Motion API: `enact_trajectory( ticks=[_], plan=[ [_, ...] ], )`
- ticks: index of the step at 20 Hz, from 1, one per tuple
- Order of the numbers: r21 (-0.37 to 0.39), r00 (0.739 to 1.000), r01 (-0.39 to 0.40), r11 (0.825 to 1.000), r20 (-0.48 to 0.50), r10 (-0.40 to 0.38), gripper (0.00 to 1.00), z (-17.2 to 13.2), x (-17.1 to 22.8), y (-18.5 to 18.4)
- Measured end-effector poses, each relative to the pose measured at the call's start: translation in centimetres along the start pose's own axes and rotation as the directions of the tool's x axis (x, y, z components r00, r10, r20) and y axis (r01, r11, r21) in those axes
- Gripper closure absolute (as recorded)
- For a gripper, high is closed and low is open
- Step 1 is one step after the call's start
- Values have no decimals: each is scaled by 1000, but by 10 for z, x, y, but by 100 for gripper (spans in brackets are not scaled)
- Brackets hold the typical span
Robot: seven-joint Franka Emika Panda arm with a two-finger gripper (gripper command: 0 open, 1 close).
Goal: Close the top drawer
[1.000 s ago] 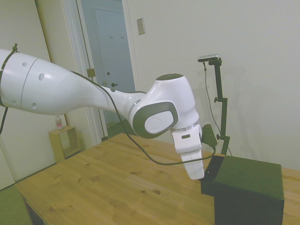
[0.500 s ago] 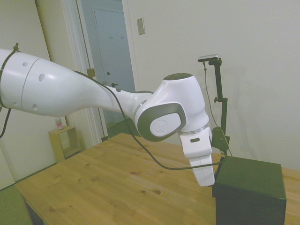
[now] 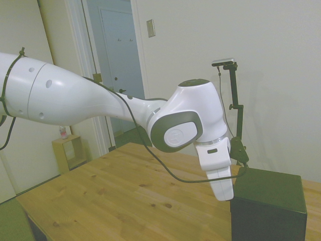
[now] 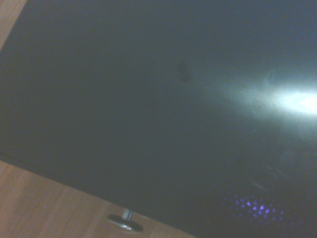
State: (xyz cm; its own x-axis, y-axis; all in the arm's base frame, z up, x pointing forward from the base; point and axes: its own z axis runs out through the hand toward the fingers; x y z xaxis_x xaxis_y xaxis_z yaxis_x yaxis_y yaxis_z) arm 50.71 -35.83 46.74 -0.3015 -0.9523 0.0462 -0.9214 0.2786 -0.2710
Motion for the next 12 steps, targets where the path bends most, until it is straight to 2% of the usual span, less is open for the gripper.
enact_trajectory(
  ticks=[7,12],
  plan=[
    [-1,1000,5,1000,2,-5,100,0,-3,-1],
    [-5,998,64,998,25,-64,100,5,-41,-9]
  ],
)
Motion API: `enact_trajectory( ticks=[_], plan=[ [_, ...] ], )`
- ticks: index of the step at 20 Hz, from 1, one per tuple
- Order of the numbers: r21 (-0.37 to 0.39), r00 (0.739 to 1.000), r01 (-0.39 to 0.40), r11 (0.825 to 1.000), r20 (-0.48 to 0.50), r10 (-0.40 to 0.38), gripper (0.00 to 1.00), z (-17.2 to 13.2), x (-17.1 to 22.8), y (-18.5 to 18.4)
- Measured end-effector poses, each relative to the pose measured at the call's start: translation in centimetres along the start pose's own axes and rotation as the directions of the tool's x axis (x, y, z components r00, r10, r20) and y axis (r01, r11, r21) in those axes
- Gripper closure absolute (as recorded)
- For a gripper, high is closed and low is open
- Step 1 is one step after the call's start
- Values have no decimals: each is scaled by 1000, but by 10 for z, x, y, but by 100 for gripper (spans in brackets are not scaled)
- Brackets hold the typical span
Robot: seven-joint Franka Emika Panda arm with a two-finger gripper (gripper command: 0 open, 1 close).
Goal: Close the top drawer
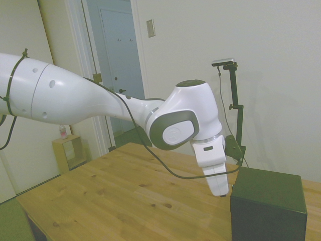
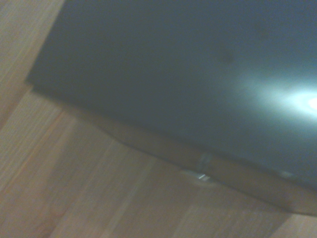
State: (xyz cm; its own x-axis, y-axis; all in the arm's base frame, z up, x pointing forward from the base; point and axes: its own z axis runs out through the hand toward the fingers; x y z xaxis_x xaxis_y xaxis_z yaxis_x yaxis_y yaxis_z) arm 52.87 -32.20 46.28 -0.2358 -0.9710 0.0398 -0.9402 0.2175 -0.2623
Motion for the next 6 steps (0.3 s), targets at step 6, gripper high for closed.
enact_trajectory(
  ticks=[6],
  plan=[
    [4,994,104,995,44,-105,100,-8,-88,-1]
  ],
)
